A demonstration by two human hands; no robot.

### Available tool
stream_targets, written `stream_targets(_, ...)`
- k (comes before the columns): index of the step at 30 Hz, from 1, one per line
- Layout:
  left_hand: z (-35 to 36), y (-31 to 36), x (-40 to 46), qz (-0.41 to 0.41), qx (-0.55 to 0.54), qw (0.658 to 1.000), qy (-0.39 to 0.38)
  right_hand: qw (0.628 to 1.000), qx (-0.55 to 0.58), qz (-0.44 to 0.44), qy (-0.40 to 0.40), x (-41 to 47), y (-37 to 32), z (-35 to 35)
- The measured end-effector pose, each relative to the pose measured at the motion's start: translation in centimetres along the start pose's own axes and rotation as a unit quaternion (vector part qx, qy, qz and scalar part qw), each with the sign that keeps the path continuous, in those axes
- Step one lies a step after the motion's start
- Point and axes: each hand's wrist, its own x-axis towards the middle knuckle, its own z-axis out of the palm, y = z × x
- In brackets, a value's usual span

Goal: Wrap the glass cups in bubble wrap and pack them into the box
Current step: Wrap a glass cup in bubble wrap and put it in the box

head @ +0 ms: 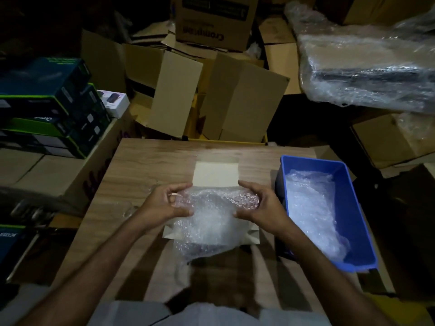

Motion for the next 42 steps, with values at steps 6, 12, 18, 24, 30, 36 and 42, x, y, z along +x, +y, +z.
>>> stream_targets(6,-0.2,0.6,0.2,0.071,0.267,0.959,0.056,0.989,-0.15,-0.007,-0.007,0.3,-0.9,-0.4)
stream_targets(12,-0.2,1.2,-1.0,0.052,-0.042,0.998,0.002,0.996,0.047,0.009,-0.075,-0.2,-2.5,-2.5)
stream_targets(18,3.4,0.5,-1.0,0.024,-0.172,0.973,0.151,0.973,0.189,0.108,-0.08,-0.3,-0.6,-0.4)
stream_targets(24,2.0,-1.1,-2.4,-0.042,-0.142,0.988,0.053,0.906,0.394,0.128,-0.091,-0.3,-0.4,-0.6)
stream_targets(30,-2.2,1.8,-2.9,-0.081,-0.035,0.971,-0.22,0.926,0.32,0.15,-0.131,-0.8,-1.1,0.0)
stream_targets(36,1.4,2.5,-1.3,-0.013,-0.055,0.996,-0.073,0.766,0.606,0.134,-0.168,-0.5,-0.2,0.1)
stream_targets(42,3.6,-0.5,-1.9,0.067,-0.116,0.991,0.018,0.893,0.406,0.162,-0.111,-2.7,2.0,3.3)
